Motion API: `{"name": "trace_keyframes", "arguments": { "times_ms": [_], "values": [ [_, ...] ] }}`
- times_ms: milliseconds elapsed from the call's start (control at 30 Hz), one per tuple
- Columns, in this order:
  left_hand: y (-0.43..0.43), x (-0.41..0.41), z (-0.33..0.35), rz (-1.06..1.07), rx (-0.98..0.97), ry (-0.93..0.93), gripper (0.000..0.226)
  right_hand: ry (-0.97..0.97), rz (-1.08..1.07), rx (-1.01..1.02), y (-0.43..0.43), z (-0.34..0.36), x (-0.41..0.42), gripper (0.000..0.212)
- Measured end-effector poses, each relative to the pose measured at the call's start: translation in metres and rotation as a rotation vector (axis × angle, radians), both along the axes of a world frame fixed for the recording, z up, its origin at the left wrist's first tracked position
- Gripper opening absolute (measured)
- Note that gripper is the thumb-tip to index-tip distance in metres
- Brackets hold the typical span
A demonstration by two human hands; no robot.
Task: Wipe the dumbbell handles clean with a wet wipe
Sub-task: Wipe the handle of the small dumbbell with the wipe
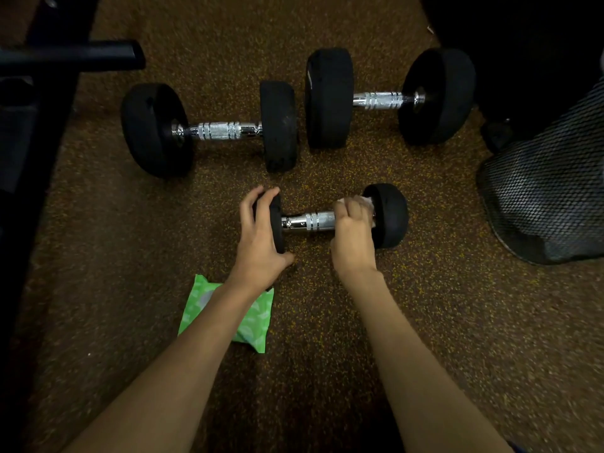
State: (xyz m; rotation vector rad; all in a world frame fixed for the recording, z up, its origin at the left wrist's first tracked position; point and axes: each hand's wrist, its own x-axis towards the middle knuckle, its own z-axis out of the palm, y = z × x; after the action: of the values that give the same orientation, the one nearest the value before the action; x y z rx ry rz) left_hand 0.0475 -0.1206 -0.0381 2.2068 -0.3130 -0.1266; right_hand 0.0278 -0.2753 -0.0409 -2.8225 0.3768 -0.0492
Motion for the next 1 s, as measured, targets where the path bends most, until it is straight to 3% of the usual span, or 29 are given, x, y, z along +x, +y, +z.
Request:
{"name": "trace_keyframes", "arguments": {
  "times_ms": [133, 333, 633, 800, 900, 1000],
  "values": [
    [-0.001, -0.002, 0.000, 0.009, -0.002, 0.012, 0.106, -0.228, -0.122, 0.259, 0.010, -0.006, -0.027, 0.062],
    [-0.001, -0.001, 0.001, 0.014, -0.005, 0.028, 0.105, -0.434, -0.509, 0.537, 0.038, 0.007, -0.027, 0.035],
    [-0.002, 0.002, -0.003, 0.013, 0.001, -0.017, 0.100, -0.128, -0.542, 0.560, 0.055, 0.013, 0.010, 0.052],
    [-0.001, 0.000, -0.005, 0.022, -0.010, -0.041, 0.096, -0.152, -0.596, 0.613, 0.063, 0.016, 0.002, 0.053],
    [-0.001, -0.001, -0.004, 0.024, -0.012, -0.042, 0.098, -0.241, -0.833, 0.778, 0.065, 0.019, 0.001, 0.048],
    [-0.002, 0.001, -0.001, 0.015, -0.012, -0.004, 0.104, -0.481, -1.188, 1.109, 0.057, 0.025, 0.012, 0.040]
  ]
}}
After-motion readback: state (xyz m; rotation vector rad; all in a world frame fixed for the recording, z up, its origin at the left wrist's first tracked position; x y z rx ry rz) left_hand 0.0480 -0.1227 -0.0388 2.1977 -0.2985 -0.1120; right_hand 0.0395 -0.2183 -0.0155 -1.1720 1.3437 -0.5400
